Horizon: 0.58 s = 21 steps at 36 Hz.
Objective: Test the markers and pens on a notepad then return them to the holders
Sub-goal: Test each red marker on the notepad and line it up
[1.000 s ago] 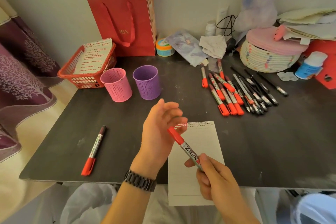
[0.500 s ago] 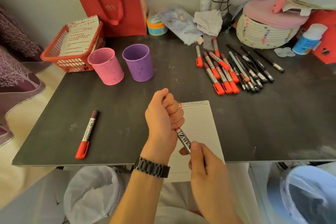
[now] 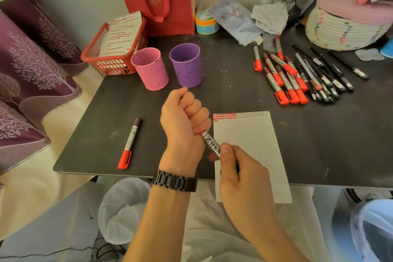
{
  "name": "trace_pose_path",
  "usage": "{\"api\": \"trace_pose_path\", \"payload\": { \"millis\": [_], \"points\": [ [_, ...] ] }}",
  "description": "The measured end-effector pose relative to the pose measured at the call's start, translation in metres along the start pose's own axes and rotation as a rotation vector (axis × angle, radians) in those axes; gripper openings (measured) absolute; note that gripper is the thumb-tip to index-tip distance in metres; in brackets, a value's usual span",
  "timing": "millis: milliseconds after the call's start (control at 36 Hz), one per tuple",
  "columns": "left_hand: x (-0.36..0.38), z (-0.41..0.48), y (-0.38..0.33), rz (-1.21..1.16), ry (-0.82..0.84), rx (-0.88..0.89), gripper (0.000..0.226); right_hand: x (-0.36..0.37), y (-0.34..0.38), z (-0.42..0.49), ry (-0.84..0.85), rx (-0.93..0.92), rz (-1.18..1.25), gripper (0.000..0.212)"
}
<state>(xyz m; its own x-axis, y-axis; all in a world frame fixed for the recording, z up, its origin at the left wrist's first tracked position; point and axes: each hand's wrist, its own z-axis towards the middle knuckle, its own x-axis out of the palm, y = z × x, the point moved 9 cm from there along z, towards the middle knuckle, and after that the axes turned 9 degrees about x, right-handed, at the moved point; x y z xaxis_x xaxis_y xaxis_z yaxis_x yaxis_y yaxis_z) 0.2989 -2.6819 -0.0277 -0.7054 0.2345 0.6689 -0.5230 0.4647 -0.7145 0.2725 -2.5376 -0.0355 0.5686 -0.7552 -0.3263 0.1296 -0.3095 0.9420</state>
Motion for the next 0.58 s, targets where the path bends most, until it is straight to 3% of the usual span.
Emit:
{"api": "trace_pose_path", "payload": {
  "millis": [167,278,361,472,556,583],
  "points": [
    [0.004,0.008,-0.017,0.058,0.052,0.048,0.05,0.015,0.0,0.011,0.123,0.031,0.074,0.051],
    [0.006,0.021,-0.022,0.176,0.126,0.065,0.051,0.012,0.0,0.041,0.249,0.043,0.039,0.048],
    [0.003,0.02,-0.029,0.515,0.301,0.127,0.048,0.003,0.007,0.063,0.311,0.005,-0.034,0.041],
    [-0.016,0.009,-0.034,1.121,0.588,0.209,0.023,0.001,0.02,0.08,0.356,-0.064,-0.111,0.032],
    [-0.044,0.0,-0.041,1.416,0.658,0.176,0.022,0.014,0.024,0.082,0.39,-0.116,-0.187,0.006],
    [-0.053,-0.003,-0.046,1.484,0.673,0.186,0.024,0.02,0.026,0.082,0.394,-0.141,-0.215,0.007]
  ]
}}
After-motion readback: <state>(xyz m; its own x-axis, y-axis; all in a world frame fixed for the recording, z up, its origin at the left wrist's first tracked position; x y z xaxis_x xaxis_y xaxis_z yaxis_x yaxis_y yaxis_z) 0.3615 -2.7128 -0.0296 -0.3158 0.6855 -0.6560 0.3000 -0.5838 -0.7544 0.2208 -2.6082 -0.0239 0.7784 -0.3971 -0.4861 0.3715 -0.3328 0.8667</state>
